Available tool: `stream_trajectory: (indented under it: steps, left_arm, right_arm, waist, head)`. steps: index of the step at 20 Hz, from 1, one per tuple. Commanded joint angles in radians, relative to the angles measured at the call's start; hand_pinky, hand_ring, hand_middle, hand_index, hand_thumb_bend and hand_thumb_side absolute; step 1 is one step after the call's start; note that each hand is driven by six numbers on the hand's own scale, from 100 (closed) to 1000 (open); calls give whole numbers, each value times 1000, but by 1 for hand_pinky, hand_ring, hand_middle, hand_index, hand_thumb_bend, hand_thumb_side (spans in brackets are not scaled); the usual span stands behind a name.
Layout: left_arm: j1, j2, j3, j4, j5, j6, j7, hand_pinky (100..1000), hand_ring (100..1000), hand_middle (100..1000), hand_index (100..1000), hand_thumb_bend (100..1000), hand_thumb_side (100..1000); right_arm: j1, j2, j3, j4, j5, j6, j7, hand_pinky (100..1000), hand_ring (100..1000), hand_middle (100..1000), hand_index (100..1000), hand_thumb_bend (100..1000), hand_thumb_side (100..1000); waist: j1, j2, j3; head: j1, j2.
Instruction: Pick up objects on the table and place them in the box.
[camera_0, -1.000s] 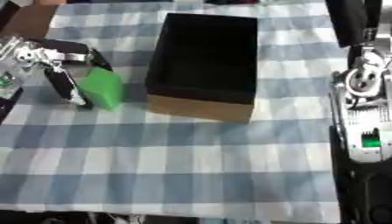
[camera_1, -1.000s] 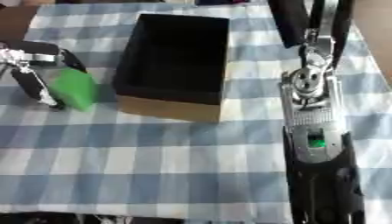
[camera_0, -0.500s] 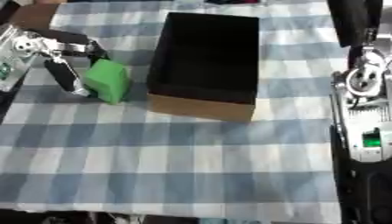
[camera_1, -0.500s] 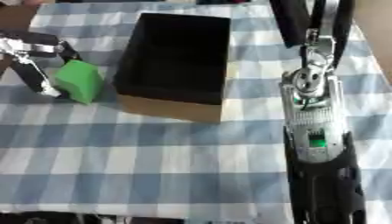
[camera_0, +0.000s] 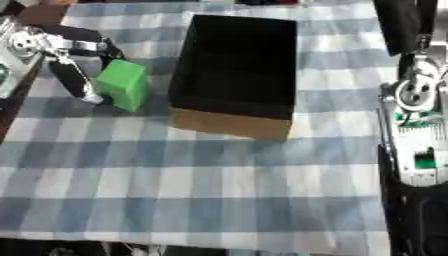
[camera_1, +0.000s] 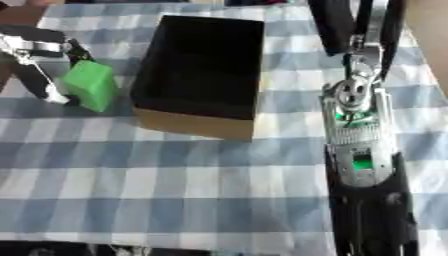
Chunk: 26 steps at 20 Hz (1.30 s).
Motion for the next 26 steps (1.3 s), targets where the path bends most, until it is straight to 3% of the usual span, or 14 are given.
stream_trajectory:
  steps: [1, 13, 16, 18, 26]
  left_arm:
    - [-39, 28, 38, -32, 23, -66, -73, 831, 609, 473, 593, 256, 118]
    - [-126, -33, 63, -88, 17, -66, -14, 738, 602, 456, 576, 209, 100]
    - [-156, -63, 74, -101, 17, -52, 20, 727, 596, 448, 574, 153, 100]
    - [-175, -90, 80, -106, 23, -36, 38, 736, 593, 446, 579, 104, 100]
    - [-219, -195, 79, -69, 49, 0, 87, 758, 593, 452, 591, 100, 114]
  right_arm:
    - [-11, -2, -3, -17, 7, -3, 0, 841, 922, 744, 961, 100, 690]
    - [-2, 10, 0, -23, 20, -8, 7, 842, 921, 743, 960, 100, 683]
    - [-2, 11, 1, -24, 20, -9, 8, 842, 921, 743, 960, 100, 686]
    - [-2, 12, 1, -26, 19, -9, 8, 842, 921, 743, 960, 100, 686]
    - [-12, 17, 4, -31, 17, -12, 12, 843, 920, 743, 960, 100, 687]
  waist:
    - [3, -27, 2]
    - [3, -40, -1]
    - [4, -39, -3]
    - [4, -37, -6]
    - [2, -26, -19]
  head:
    - [-2, 0]
    - [10, -16]
    - [11, -20]
    - [14, -23]
    - [15, -30]
